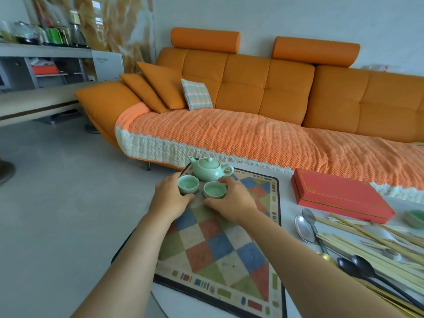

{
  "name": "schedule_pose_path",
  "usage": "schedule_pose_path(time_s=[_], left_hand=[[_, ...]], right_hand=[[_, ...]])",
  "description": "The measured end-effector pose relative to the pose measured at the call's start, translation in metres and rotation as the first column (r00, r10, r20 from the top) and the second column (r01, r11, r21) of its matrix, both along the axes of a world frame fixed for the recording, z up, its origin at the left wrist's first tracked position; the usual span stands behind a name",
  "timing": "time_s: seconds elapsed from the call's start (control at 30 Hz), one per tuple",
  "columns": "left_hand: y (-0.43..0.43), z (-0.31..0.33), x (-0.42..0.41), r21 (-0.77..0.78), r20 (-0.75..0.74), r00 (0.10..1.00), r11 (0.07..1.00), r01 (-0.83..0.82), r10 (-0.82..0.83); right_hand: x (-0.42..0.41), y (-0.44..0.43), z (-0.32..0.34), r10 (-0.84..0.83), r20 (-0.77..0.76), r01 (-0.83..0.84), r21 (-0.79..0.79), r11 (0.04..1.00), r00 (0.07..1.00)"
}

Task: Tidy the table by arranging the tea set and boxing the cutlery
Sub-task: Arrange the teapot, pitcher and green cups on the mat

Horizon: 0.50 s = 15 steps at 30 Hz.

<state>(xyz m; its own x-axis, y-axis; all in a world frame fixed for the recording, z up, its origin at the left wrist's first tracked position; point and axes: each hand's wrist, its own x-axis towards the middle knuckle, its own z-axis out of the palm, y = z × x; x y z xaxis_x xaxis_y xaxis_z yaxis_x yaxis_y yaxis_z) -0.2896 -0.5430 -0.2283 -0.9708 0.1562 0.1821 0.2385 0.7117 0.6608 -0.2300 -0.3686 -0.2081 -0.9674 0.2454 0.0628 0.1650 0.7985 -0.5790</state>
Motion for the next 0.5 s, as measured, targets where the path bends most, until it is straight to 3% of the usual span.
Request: schedule_pose_path(time_s=[0.13,0.23,0.5], left_hand=[[0.004,0.018,0.012,-0.095,-0.022,0.999,0.995,-0.039,0.037],[0.020,0.039,0.034,-0.052,-0.123,0.992,0.999,-0.006,-0.001],[0.109,0.068,0.120,-0.013,-0.156,0.923,0.935,0.354,-0.352]], right_hand=[[0.013,0.009,0.014,0.076,0.041,-0.074,-0.035,0.997,0.996],[0.036,0.022,0.033,0.115,0.011,-0.115,0.004,0.993,0.993],[0.137,0.101,0.068,0.111,-0.002,-0.110,0.104,0.988,0.994]])
